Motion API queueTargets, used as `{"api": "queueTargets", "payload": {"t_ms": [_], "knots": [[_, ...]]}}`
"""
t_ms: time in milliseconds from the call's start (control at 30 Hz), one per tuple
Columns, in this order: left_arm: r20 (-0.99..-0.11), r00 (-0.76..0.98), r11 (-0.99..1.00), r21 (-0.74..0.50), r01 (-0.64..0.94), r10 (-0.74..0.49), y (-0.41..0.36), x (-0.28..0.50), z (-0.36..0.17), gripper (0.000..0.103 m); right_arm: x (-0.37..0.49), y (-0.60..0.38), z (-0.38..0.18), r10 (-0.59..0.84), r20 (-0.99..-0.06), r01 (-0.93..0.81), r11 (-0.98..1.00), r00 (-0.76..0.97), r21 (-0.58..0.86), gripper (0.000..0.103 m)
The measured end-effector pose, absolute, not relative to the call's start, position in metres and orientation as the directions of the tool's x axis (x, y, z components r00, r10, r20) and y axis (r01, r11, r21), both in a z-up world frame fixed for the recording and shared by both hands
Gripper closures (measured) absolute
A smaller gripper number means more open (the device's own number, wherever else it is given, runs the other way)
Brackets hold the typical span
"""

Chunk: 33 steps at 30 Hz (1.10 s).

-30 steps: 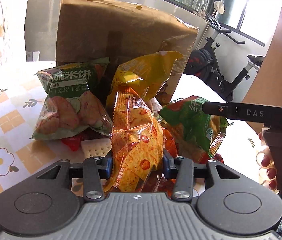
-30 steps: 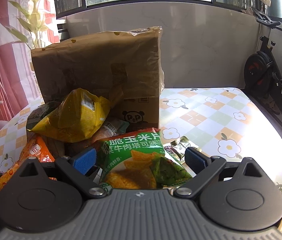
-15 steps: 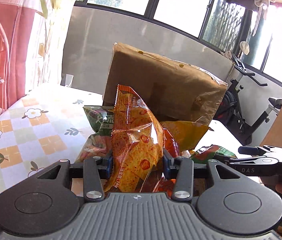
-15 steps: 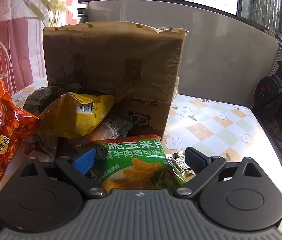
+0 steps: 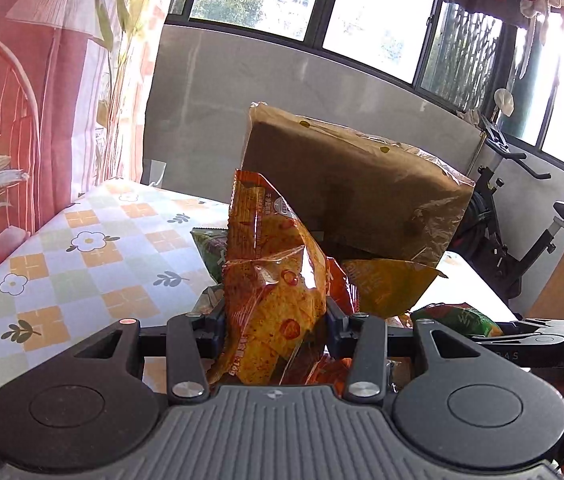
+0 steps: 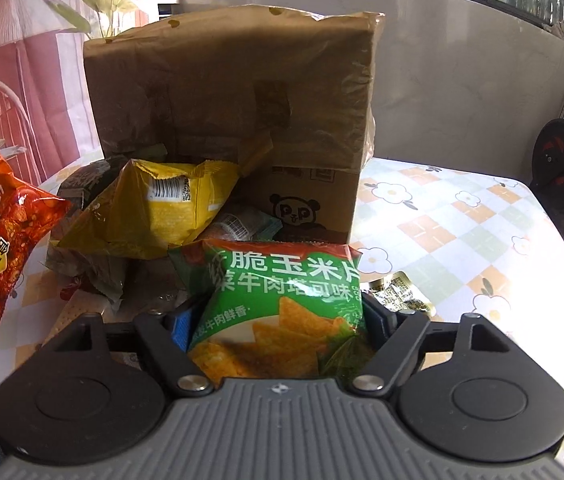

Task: Organize snacks
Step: 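Lift the orange chip bag with the left gripper and drop it into the box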

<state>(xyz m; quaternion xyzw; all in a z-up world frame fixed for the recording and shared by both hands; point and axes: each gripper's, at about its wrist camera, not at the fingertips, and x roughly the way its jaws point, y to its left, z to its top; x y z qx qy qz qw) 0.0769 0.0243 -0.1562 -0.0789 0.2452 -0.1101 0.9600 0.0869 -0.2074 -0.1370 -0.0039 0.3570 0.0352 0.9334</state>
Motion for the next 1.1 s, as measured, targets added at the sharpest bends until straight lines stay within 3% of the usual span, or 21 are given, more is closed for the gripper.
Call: {"api": "queueTargets", "payload": {"t_ms": [600, 1100], "knots": [[-0.371, 0.909, 0.979, -0.137, 0.151, -0.192, 0.046, 0.094, -0.081, 0.056, 0.059, -0.238, -0.055, 0.031, -0.518, 0.04, 0.991, 0.855, 0.124, 0.024], [-0.29, 0.92, 0.965, -0.1, 0.243, -0.262, 0.015, 0.179, -0.013, 0.056, 0.154, -0.222, 0.032, 0.064, -0.366, -0.044, 0.997, 0.928, 0.064, 0.024]]}}
